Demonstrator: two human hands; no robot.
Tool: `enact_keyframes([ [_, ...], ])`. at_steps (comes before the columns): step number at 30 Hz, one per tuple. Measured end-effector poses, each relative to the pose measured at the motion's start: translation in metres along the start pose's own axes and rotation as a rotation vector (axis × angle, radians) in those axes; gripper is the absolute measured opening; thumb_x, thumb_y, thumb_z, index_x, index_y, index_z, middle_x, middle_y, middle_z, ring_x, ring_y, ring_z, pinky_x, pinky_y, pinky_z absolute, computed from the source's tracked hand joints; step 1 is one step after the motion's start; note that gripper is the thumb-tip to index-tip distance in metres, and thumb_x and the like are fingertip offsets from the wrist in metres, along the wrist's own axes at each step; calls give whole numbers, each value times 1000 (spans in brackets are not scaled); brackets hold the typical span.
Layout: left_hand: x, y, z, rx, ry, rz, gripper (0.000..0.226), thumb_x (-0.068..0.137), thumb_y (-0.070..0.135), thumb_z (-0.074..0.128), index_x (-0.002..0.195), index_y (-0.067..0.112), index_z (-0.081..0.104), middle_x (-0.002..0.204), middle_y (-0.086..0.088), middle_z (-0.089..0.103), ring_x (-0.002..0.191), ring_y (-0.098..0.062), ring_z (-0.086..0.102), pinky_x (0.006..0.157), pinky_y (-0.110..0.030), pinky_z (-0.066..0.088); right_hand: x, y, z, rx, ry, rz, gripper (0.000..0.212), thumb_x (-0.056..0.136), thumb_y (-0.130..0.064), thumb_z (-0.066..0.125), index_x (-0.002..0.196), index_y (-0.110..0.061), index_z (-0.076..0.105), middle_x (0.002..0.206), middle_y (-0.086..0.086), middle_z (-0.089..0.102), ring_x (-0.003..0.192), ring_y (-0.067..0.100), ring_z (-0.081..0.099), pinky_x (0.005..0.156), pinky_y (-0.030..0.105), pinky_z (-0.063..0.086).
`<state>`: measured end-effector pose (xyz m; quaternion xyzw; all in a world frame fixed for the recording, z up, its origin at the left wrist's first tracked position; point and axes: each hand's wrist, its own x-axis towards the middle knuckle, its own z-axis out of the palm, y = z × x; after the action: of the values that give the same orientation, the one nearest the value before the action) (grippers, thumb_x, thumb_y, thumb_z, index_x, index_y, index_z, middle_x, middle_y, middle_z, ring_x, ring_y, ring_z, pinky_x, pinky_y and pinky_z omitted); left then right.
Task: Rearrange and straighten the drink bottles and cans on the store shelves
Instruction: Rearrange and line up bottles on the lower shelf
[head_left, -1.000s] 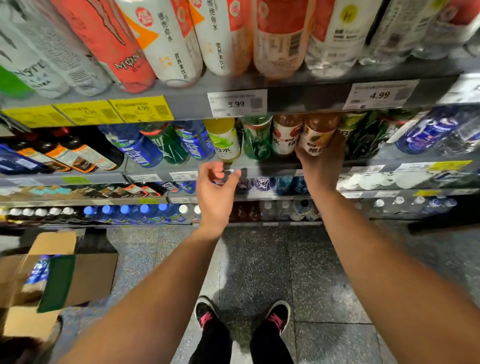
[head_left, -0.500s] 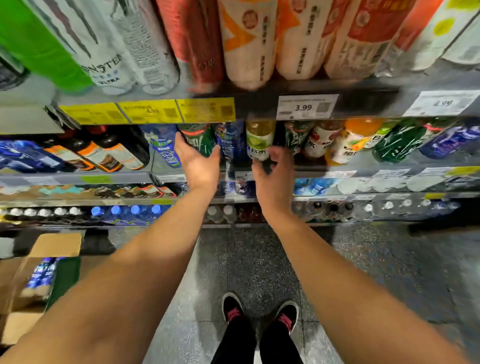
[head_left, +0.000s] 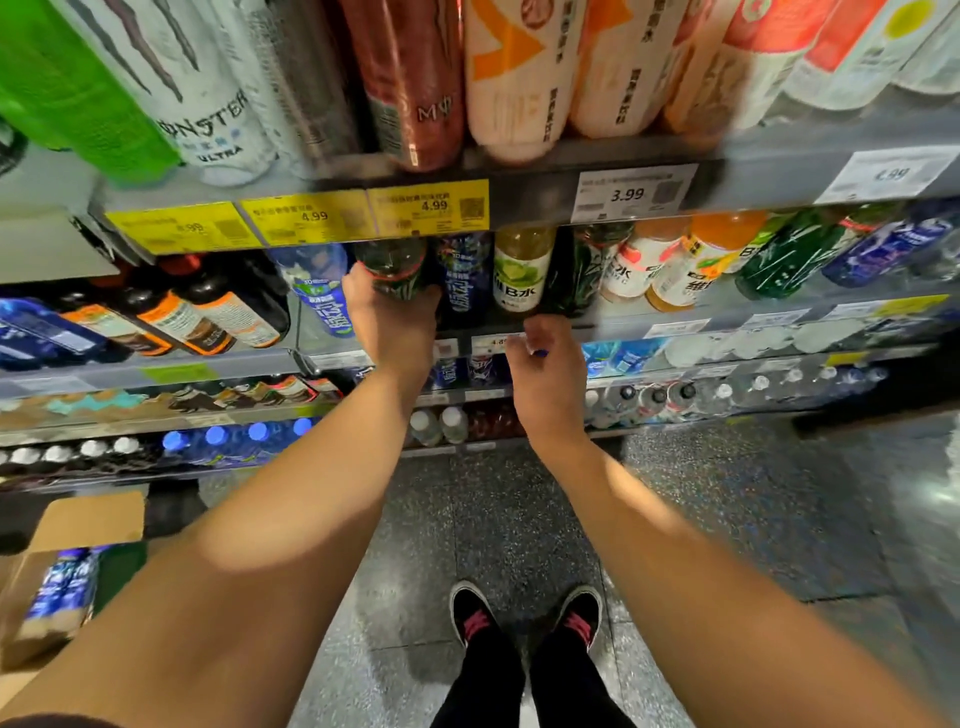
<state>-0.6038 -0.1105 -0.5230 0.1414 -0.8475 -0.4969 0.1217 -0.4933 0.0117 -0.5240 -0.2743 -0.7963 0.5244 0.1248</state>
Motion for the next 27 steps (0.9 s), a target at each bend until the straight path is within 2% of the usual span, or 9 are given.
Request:
enact_keyframes([
  [2,-8,1,-5,-45,-13,-26,64,59,21,90,113,4,62,109,-7,64,99,-22,62,83,-18,48,-4,1,-6,8,-7,-5,18,92,-19,64,107,-12,57,103,4,63,94,21,59,77,28,43],
  [5,-21,-6,-17,-44,-72,-79,75,65,38,87,126,9,55,120,-7,65,109,-24,64,98,-38,52,-7,4,-21,-12,33,-52,12,90,-18,61,100,-11,59,94,4,64,87,22,61,75,31,47],
  [8,-37,-4,-24,-81,-125,-47,70,66,28,88,125,11,54,117,-7,66,106,-25,66,93,-45,56,-2,10,-41,-38,91,-71,11,90,-20,61,98,-12,61,92,5,66,85,24,64,76,42,53],
  [10,-52,2,-25,-96,-131,18,66,65,23,88,120,13,52,116,-7,63,106,-25,62,95,-37,54,4,16,-54,-36,111,-67,12,89,-22,60,96,-12,60,91,6,65,81,24,62,74,44,53],
  [15,-99,23,-13,-108,-169,139,63,67,16,92,117,12,54,111,-6,60,94,-8,53,86,-8,43,19,15,-99,-5,126,3,3,92,-6,59,93,-6,56,85,8,55,76,18,48,68,18,40],
  [19,-137,37,20,-120,-248,94,57,63,42,92,109,22,65,102,2,73,92,-14,69,82,-24,55,40,32,-147,55,158,65,12,94,-8,61,104,-2,60,90,9,61,77,18,56,70,16,43],
  [22,-165,58,49,-63,-379,96,55,64,38,91,105,4,73,94,-2,77,84,-10,69,72,-2,43,66,54,-192,118,272,94,10,93,-9,63,100,-13,58,89,-3,61,78,9,56,70,20,42],
  [24,-184,80,68,-52,-418,100,55,63,35,93,106,7,72,95,4,75,85,-8,68,69,1,41,83,66,-223,111,334,106,18,92,-7,64,95,-21,53,85,-8,56,74,2,53,71,21,43],
  [27,-209,106,103,-38,-443,91,54,64,27,94,109,7,71,99,7,72,89,-8,68,74,-3,46,113,85,-272,118,455,37,18,87,-15,68,97,-13,53,90,7,62,79,9,59,72,19,46],
])
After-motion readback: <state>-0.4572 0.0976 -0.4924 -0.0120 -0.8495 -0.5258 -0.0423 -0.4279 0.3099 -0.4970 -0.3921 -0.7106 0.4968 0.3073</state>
